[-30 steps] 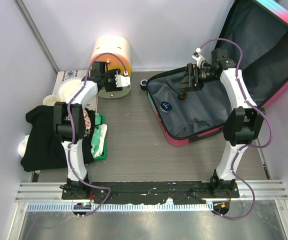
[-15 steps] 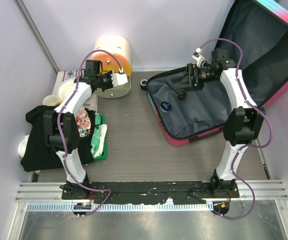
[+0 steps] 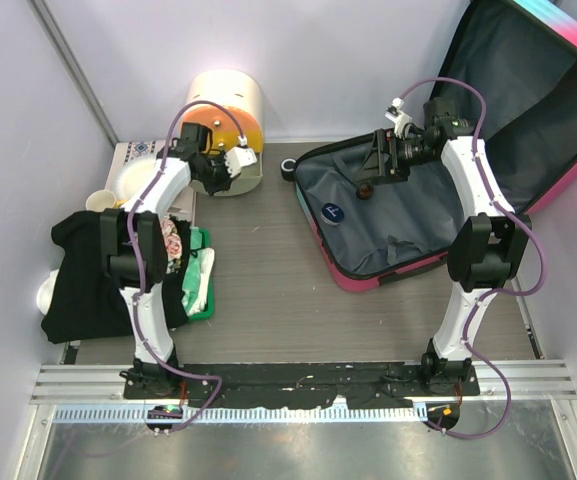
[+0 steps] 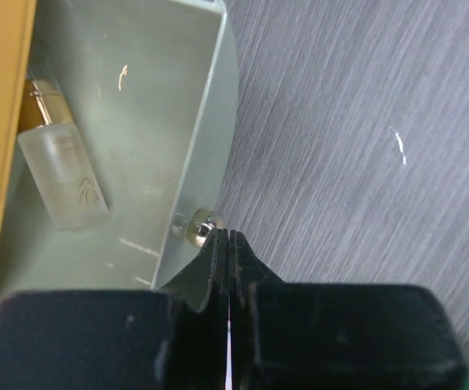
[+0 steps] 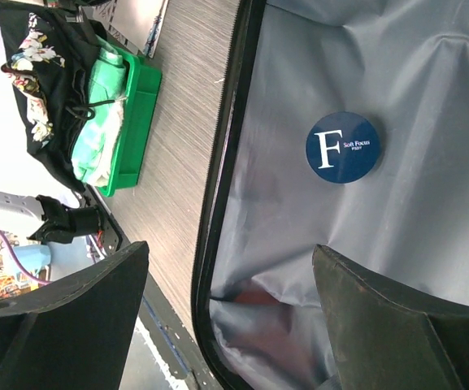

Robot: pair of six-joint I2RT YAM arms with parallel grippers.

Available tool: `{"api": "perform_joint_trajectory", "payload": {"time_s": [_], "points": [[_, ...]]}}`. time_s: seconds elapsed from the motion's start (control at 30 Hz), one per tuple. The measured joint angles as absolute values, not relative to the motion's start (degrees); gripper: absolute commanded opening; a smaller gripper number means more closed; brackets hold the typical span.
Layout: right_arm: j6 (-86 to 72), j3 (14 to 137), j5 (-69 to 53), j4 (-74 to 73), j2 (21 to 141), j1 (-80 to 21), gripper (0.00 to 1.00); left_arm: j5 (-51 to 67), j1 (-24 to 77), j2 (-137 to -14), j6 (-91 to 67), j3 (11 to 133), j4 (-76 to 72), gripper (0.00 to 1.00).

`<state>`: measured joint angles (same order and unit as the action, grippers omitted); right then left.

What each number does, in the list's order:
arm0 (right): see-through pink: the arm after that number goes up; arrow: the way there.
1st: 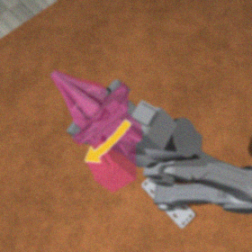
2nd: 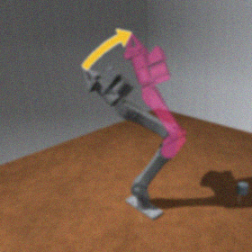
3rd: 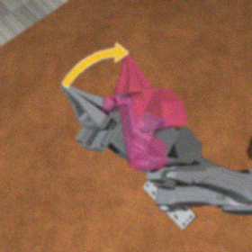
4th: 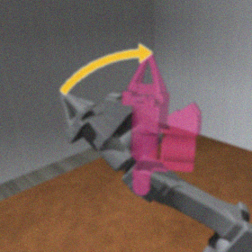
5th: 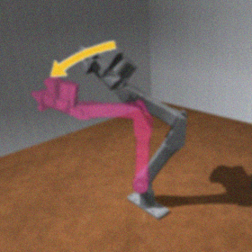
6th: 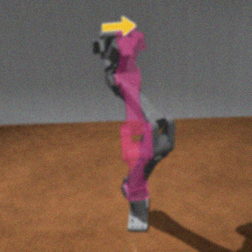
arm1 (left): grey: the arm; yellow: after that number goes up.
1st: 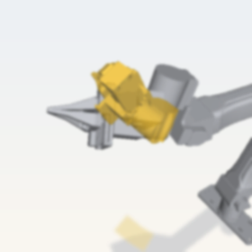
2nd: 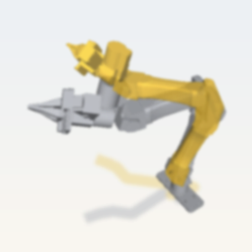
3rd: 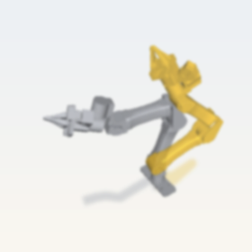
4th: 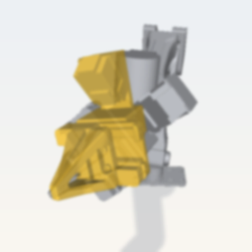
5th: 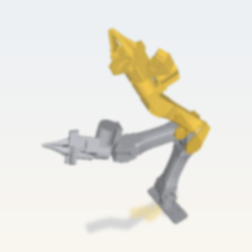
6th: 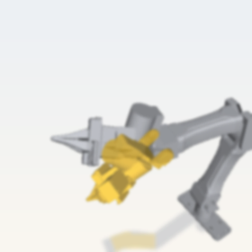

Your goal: Open, take out, and arrange the luggage

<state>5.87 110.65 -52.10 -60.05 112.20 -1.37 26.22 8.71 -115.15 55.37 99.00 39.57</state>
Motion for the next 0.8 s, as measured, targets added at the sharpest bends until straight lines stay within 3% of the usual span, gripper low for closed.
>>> {"api": "perform_joint_trajectory", "payload": {"time_s": [0.27,0.53,0.8], "points": [[6.87,110.63,-49.89,-60.73,112.20,-1.37,0.89,22.24,8.69,-120.22,47.99,100.90,34.83,0.00],[7.42,110.61,-48.66,-61.28,112.20,-1.37,0.89,16.36,8.71,-121.54,44.71,97.97,17.19,0.00],[7.42,110.61,-48.27,-61.39,112.20,-1.37,0.89,13.43,8.88,-130.19,43.40,105.75,10.15,0.00]]}}
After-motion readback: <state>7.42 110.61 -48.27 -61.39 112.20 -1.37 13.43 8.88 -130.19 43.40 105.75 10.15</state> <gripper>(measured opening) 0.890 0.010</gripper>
